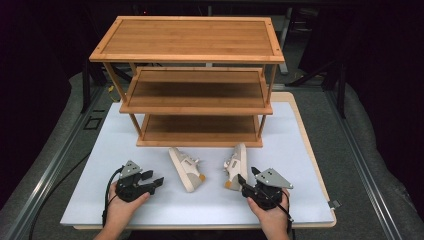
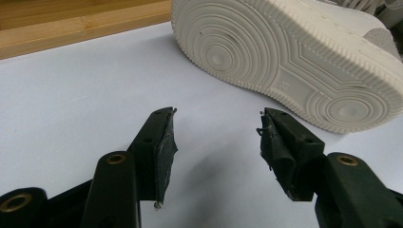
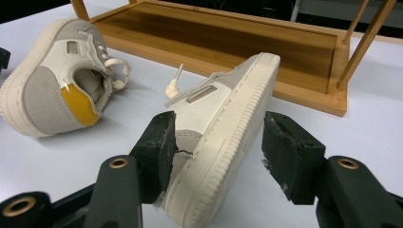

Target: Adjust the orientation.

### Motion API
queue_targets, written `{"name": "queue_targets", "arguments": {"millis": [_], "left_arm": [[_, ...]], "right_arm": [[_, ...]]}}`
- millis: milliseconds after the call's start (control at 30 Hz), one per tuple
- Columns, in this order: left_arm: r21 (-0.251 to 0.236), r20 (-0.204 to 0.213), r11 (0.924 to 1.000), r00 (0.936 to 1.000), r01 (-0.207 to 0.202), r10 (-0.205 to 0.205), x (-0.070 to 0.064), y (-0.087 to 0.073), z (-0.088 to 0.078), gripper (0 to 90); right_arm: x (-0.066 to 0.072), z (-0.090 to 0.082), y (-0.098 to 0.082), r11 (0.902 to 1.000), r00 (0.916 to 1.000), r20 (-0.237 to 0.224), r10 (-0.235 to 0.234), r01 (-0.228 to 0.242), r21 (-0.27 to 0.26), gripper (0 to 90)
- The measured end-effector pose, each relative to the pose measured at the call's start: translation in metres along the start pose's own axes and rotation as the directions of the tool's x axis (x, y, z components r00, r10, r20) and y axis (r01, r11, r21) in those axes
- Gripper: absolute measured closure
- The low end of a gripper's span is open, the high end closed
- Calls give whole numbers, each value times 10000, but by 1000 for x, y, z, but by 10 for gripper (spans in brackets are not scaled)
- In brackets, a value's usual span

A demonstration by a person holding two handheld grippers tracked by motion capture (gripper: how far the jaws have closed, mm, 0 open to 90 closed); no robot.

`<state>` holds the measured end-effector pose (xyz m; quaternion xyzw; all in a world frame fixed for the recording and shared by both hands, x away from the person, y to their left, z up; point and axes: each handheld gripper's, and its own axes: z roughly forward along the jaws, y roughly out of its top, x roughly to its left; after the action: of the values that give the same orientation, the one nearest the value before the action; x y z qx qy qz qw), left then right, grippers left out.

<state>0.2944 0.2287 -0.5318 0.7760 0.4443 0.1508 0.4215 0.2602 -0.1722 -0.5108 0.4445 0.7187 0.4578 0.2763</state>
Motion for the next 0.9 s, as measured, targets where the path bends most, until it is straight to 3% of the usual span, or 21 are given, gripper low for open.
{"name": "queue_targets", "arguments": {"millis": [400, 633, 767, 900], "left_arm": [[-36, 92, 10000, 10000, -21, 22, -5, 6, -6, 478], [-91, 128, 10000, 9999, 15, -14, -8, 12, -8, 419], [-86, 127, 10000, 9999, 19, -18, -7, 15, -8, 433], [-176, 401, 9998, 9991, 120, -113, -6, 20, -9, 489]], "right_arm": [[-1, -3, 3, 9997, 9996, 90, 255, -255, 38, 400], [-2, -6, 5, 9993, 9992, 146, 361, -362, 57, 313], [-3, -6, 4, 9994, 9994, -22, 352, -352, 67, 308], [-1, -6, 3, 9996, 9997, -17, 247, -247, 105, 353]]}}
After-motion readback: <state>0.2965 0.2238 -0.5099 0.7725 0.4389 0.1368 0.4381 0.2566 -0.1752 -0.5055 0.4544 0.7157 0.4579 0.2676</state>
